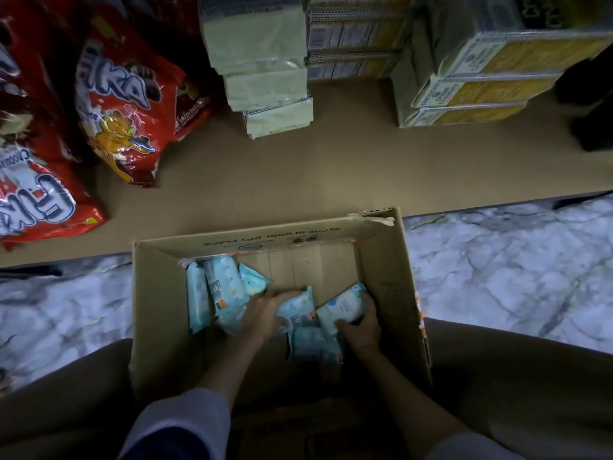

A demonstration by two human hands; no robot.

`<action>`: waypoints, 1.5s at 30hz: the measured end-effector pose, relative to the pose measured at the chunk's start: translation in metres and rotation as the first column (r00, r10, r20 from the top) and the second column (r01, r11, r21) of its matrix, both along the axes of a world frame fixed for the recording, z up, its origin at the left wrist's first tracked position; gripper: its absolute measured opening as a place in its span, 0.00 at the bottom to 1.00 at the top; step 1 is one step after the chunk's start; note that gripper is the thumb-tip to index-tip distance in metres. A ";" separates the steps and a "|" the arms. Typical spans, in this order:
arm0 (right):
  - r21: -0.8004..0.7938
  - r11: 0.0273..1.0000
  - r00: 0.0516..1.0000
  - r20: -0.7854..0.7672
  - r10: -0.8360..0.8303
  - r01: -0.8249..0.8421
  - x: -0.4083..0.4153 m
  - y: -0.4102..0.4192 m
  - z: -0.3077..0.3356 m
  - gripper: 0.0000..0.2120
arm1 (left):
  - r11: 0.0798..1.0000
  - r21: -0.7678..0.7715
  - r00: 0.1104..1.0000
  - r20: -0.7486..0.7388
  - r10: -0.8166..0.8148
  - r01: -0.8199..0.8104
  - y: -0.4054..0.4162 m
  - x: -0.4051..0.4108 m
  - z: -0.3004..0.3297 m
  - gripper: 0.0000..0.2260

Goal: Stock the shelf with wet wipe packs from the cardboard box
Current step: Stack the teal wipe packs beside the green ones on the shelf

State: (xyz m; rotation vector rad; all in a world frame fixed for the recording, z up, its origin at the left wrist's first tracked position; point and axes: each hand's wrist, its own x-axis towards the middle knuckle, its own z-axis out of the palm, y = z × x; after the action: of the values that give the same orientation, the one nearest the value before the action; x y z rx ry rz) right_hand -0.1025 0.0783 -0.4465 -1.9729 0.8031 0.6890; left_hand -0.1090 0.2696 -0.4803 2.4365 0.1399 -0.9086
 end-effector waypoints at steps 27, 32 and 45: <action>0.416 0.885 0.863 0.504 -0.036 -0.206 0.026 0.020 0.196 0.36 | 0.674 -0.596 0.664 0.291 0.688 -0.437 0.017 -0.002 0.227 0.28; 0.435 0.859 0.801 0.597 -0.051 -0.270 0.024 0.013 0.271 0.34 | 0.678 -0.659 0.587 0.421 0.692 -0.327 0.016 -0.006 0.298 0.27; 0.393 0.785 0.520 0.847 -0.107 -0.479 0.022 0.005 0.435 0.32 | 0.742 -0.670 0.435 0.678 0.593 0.032 0.016 -0.022 0.462 0.25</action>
State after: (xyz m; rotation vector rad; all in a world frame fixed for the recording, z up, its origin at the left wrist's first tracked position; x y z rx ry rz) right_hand -0.0800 0.0837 -0.0116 -1.5049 -0.2657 -0.0057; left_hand -0.1314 0.2854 -0.0185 1.8415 -0.0857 0.5100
